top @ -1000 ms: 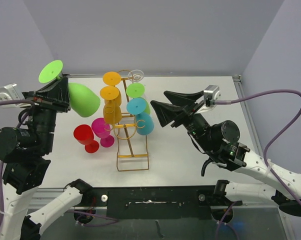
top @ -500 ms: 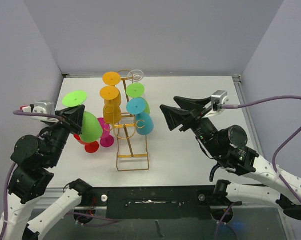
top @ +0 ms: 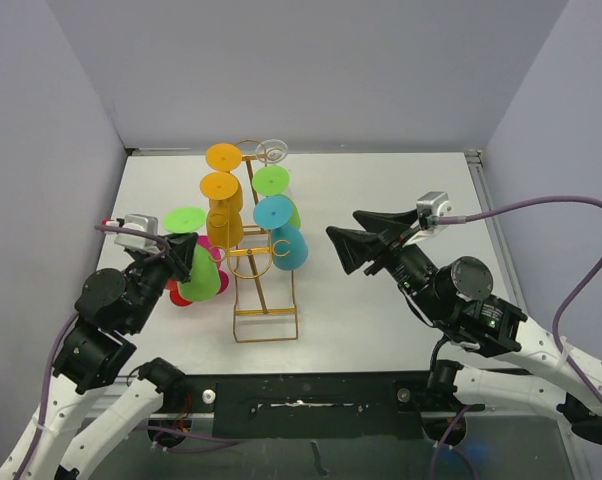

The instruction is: Place the wine glass upside down on the wine glass rack

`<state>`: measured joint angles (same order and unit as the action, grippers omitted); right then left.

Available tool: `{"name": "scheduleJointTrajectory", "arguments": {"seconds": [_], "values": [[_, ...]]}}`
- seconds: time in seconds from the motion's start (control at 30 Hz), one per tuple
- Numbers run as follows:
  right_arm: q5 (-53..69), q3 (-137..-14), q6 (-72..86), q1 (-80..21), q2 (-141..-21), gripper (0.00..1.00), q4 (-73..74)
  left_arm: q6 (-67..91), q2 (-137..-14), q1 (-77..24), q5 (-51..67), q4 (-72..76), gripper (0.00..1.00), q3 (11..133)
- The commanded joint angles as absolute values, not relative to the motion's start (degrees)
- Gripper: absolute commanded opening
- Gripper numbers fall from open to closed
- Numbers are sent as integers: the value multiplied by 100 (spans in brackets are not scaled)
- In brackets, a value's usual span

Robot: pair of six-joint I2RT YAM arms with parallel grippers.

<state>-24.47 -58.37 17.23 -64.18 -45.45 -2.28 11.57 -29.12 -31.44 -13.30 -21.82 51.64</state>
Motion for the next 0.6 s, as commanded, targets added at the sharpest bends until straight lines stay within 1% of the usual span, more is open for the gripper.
{"name": "scheduleJointTrajectory", "arguments": {"seconds": [0.0,0.23,0.57], "values": [[-2309,-5722,1788,-6429,-4288,62,491,1204,-2702,-3164,-1093,-1432,0,4837],[-2156,-5259,2185,-6418,-3957,59,936,1127,-2409,-3163,-1064,-854,0,4209],[-1730,-4904,2525,-6424,-4049,56,1239,1181,-2451,-3162,-925,-93,0,3791]]}}
